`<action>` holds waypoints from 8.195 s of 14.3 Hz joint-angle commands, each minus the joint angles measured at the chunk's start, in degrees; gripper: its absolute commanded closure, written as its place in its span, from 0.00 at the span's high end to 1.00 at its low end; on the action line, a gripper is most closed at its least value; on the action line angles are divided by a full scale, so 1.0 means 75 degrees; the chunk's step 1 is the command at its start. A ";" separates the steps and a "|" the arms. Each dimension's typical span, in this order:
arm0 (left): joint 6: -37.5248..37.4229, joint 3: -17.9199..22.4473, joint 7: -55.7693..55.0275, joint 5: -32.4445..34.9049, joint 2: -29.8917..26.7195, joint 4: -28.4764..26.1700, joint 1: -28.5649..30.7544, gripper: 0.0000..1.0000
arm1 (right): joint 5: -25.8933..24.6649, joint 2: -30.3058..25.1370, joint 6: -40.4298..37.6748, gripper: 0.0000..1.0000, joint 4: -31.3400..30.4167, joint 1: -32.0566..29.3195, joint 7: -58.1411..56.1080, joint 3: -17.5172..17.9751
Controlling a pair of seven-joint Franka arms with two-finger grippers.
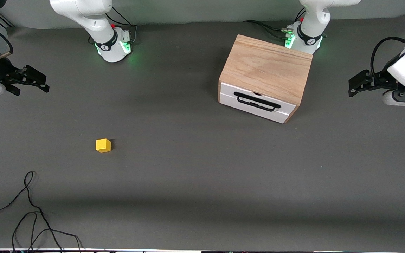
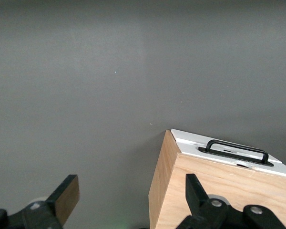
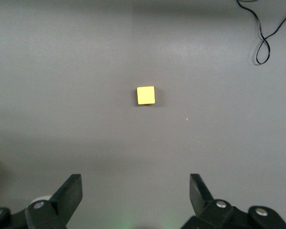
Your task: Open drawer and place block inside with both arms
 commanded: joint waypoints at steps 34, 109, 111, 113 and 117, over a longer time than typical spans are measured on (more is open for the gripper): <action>-0.0117 0.0041 0.0117 0.0014 0.0019 0.0040 -0.0026 0.99 | 0.0051 0.1572 0.1370 1.00 0.0073 0.0035 -0.0053 -0.0167; 0.3364 -0.0229 -1.0911 0.0459 0.2269 -0.2642 -0.3460 0.99 | 0.0144 0.2405 0.4802 1.00 -0.1906 0.0328 -0.0053 -0.0143; 0.3364 -0.0229 -1.0922 0.0459 0.2269 -0.2784 -0.3471 0.99 | 0.0133 0.2393 0.4909 1.00 -0.1977 0.0316 -0.0064 -0.0155; 0.3376 -0.0229 -1.0922 0.0448 0.2327 -0.2807 -0.3460 0.99 | 0.0144 0.2404 0.4920 1.00 -0.2047 0.0316 -0.0064 -0.0155; 0.3598 -0.0229 -1.0922 0.0448 0.2363 -0.3135 -0.3436 0.99 | 0.0133 0.2486 0.5119 1.00 -0.2317 0.0316 -0.0076 -0.0167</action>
